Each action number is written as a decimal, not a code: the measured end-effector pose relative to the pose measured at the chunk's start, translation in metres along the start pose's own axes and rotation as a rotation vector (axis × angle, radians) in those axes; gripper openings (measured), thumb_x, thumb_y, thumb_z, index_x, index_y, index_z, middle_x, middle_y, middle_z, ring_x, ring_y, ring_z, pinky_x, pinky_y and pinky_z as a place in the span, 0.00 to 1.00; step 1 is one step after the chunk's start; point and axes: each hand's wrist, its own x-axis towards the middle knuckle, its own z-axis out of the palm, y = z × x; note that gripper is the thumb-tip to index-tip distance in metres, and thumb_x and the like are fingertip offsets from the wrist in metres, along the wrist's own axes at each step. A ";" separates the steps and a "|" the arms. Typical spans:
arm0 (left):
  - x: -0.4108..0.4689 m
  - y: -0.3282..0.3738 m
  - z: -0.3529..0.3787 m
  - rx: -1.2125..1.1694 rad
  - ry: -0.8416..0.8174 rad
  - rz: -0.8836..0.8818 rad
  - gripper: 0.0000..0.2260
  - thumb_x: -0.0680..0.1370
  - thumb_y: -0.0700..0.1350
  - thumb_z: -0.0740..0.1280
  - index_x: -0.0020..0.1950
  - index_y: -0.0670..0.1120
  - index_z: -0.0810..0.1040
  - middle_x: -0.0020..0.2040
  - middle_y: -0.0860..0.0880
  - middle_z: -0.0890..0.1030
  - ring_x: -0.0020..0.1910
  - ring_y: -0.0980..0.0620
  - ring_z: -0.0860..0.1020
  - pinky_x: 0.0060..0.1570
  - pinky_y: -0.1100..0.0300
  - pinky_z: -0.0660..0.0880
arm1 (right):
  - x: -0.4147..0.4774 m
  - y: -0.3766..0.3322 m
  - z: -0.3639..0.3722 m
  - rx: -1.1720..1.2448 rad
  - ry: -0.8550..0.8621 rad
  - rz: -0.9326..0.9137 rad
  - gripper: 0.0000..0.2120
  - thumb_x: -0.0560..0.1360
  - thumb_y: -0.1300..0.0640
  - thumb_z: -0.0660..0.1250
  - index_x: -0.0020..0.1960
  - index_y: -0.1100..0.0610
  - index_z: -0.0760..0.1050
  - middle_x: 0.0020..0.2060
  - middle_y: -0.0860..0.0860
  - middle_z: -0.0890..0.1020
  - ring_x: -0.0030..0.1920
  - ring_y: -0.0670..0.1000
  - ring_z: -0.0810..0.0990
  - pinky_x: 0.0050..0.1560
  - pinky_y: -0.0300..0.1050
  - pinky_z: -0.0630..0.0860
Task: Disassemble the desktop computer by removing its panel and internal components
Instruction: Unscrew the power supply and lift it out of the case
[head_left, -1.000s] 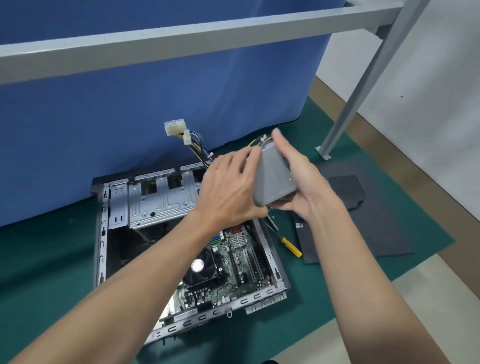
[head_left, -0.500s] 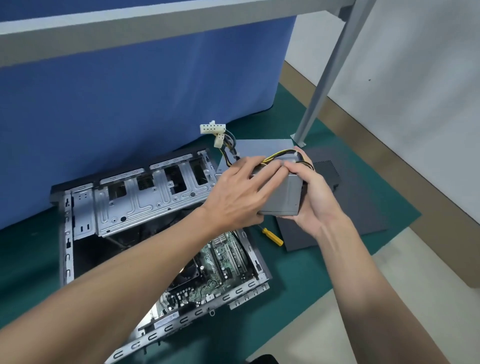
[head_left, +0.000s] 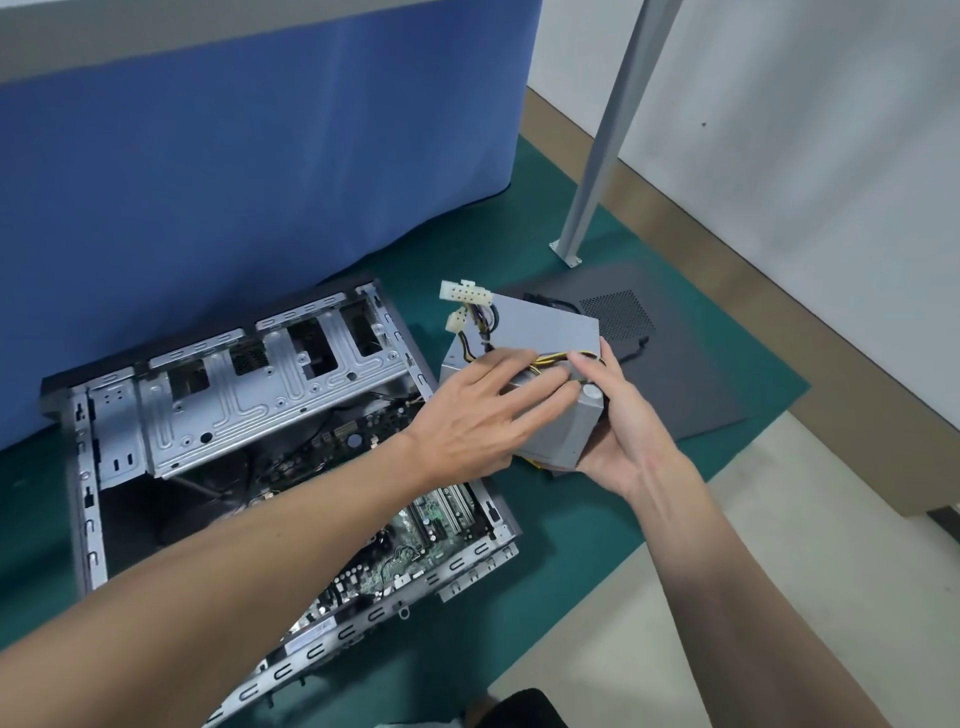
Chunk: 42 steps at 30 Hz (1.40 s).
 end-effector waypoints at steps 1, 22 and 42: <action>-0.002 0.001 0.002 0.006 -0.006 0.018 0.30 0.66 0.39 0.59 0.70 0.40 0.66 0.68 0.44 0.74 0.61 0.39 0.74 0.63 0.50 0.63 | -0.001 0.004 -0.004 0.005 -0.026 -0.012 0.23 0.71 0.52 0.72 0.59 0.31 0.72 0.58 0.53 0.81 0.54 0.59 0.80 0.53 0.71 0.72; -0.050 -0.025 0.079 -0.339 -0.510 -0.700 0.37 0.76 0.69 0.36 0.79 0.48 0.41 0.78 0.50 0.36 0.76 0.51 0.34 0.71 0.54 0.33 | 0.008 0.067 -0.062 0.341 0.634 -0.321 0.36 0.64 0.62 0.74 0.65 0.37 0.69 0.47 0.49 0.83 0.42 0.56 0.81 0.45 0.56 0.79; -0.042 -0.033 0.079 -0.489 -0.553 -0.892 0.47 0.74 0.67 0.53 0.76 0.40 0.30 0.76 0.44 0.30 0.75 0.49 0.30 0.74 0.52 0.35 | 0.079 0.056 -0.093 0.460 0.679 -0.232 0.27 0.72 0.57 0.70 0.70 0.48 0.69 0.59 0.50 0.81 0.57 0.56 0.80 0.55 0.59 0.78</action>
